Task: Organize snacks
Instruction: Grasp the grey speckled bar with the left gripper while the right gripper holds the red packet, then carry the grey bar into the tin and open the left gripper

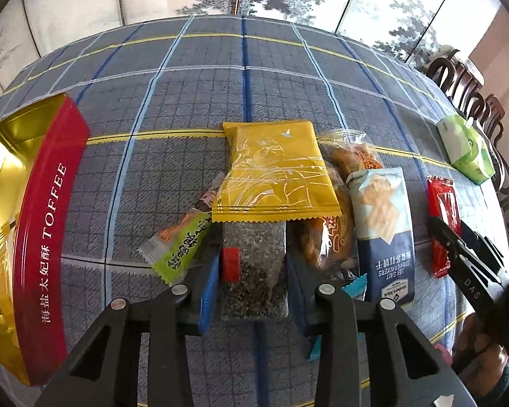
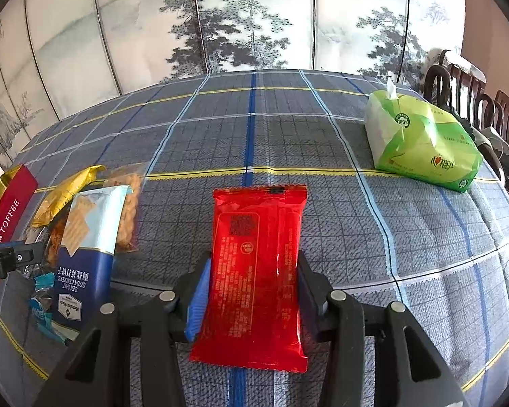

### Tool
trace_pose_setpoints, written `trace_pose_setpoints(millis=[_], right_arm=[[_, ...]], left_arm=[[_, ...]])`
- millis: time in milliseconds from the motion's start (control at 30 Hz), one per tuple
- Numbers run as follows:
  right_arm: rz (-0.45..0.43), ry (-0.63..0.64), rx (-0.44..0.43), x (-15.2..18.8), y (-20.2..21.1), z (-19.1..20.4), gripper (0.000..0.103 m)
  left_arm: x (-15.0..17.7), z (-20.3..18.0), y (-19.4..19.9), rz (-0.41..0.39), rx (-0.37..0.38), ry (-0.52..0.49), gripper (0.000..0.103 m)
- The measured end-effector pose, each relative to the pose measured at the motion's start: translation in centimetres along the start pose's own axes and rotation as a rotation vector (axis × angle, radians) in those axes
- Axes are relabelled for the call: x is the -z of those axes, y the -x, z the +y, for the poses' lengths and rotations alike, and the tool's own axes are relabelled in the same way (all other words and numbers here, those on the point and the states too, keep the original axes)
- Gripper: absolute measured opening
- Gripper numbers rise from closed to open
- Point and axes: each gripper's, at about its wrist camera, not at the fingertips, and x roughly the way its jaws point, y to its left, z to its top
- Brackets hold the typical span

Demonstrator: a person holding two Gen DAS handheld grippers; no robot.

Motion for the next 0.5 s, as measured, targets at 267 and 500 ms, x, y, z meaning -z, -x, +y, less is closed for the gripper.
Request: trace_pose_setpoints(millis=[267,500], right_arm=[[0.002,0.003,0.007,-0.1,0.0,0.1,0.048],[0.006,0.016,0.03,-0.2,0.0,0.6,0.048]], left_arm=[[1.7,0.4,0.9,0.003,-0.002,-0.026,0.031],[3.5,0.6,1.8,0.021,0.01,-0.036,0.031]])
